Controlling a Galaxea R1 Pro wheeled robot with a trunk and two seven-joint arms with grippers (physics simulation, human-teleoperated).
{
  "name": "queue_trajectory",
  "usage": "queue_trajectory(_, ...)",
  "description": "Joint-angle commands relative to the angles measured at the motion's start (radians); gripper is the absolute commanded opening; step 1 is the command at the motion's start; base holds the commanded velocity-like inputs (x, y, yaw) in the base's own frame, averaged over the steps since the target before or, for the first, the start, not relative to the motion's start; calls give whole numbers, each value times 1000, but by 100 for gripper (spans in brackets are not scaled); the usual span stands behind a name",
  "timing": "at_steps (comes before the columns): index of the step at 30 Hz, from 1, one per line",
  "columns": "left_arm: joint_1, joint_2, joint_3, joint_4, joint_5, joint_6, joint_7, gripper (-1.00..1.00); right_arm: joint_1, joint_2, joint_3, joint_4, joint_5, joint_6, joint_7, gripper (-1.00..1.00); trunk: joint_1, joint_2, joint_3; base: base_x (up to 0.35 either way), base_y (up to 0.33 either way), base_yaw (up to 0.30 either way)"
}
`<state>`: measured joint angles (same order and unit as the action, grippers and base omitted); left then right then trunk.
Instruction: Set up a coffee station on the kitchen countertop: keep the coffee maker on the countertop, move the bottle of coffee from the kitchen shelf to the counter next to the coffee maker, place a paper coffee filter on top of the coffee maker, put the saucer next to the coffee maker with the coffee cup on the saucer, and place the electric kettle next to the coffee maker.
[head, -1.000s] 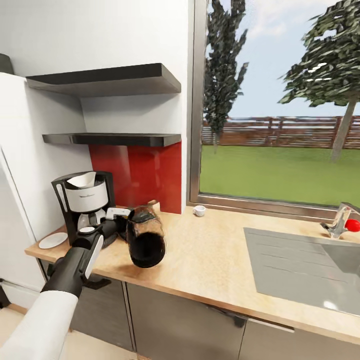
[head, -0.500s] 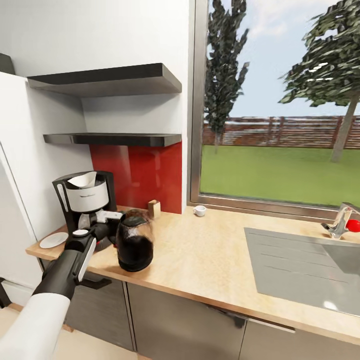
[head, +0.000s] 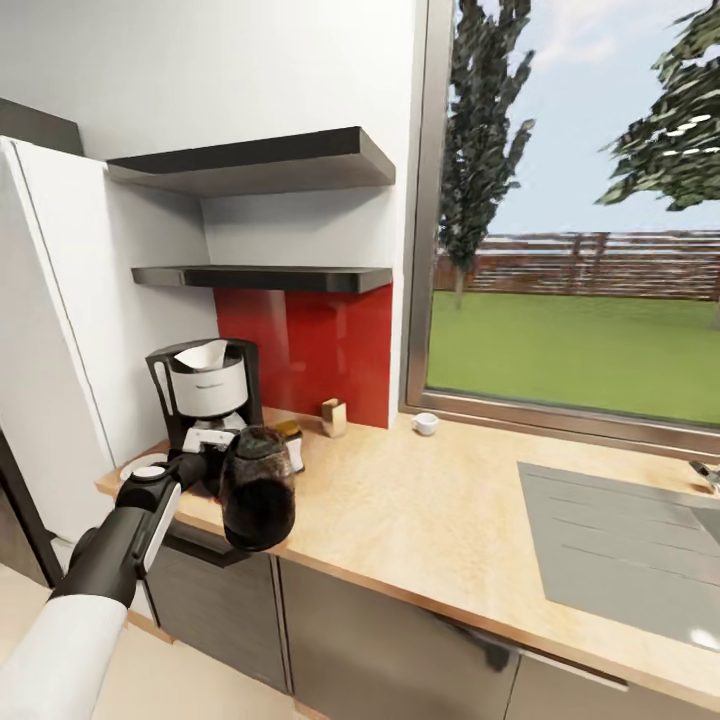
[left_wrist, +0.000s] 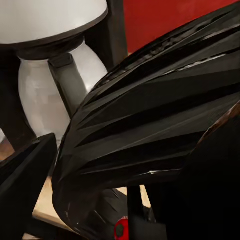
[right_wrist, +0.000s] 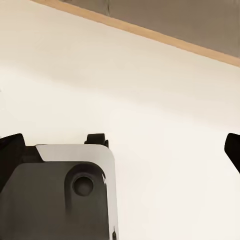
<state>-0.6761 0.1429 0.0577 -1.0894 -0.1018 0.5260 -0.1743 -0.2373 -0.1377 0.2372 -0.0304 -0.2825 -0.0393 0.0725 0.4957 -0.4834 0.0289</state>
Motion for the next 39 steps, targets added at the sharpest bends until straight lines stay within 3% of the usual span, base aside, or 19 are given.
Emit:
queue_trajectory(1,0,0,2,-1,-12,3,-5,-100,0,0,8,1,-11,-4,4,100,0,-1,0,0,0,166)
queue_trajectory(17,0,-6,-4,3,-10,2,43,-100,0,0,8,1,-11,-4,4,100,0,-1,0,81,0,13)
queue_trajectory(36,1,-11,-2,96,-9,-17,52,-100,0,0,8,1,-11,-4,4,100,0,-1,0,75,0,0)
queue_trajectory(39,1,-15,-2,103,-7,-48,53,-100,0,-2,8,1,-11,-4,4,100,0,-1,0,0,0,0)
